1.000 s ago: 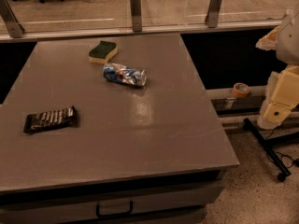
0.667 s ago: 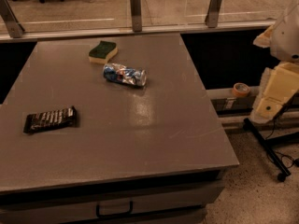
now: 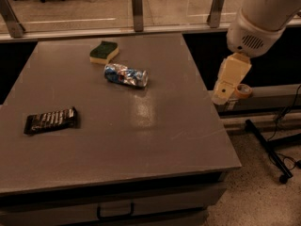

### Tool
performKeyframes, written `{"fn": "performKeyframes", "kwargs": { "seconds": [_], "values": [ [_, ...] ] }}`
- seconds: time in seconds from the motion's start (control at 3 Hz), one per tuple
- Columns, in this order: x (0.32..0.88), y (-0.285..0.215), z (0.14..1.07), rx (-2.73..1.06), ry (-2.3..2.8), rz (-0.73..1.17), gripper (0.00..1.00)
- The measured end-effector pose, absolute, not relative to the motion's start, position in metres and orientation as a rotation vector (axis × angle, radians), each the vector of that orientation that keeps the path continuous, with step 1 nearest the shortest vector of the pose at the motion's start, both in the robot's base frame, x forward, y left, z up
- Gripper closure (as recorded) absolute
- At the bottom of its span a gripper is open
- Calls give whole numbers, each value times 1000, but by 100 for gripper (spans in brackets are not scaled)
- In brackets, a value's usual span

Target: Place redbull can upright

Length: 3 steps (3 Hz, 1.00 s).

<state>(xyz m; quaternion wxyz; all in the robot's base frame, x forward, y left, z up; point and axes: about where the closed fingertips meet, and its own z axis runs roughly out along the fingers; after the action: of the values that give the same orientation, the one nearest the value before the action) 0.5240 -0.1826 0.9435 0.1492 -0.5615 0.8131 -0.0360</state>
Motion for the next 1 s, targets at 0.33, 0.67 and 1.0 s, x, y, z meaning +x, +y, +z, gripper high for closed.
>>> {"fn": "performKeyframes", "kwargs": {
  "seconds": [0.33,0.67,1.0],
  "values": [
    [563,-143,923,-1616,2337,-31,0],
    [569,-134,922,-1620,2334,-38,0],
    [591,-105,910,-1593,2362,36,0]
  ]
}}
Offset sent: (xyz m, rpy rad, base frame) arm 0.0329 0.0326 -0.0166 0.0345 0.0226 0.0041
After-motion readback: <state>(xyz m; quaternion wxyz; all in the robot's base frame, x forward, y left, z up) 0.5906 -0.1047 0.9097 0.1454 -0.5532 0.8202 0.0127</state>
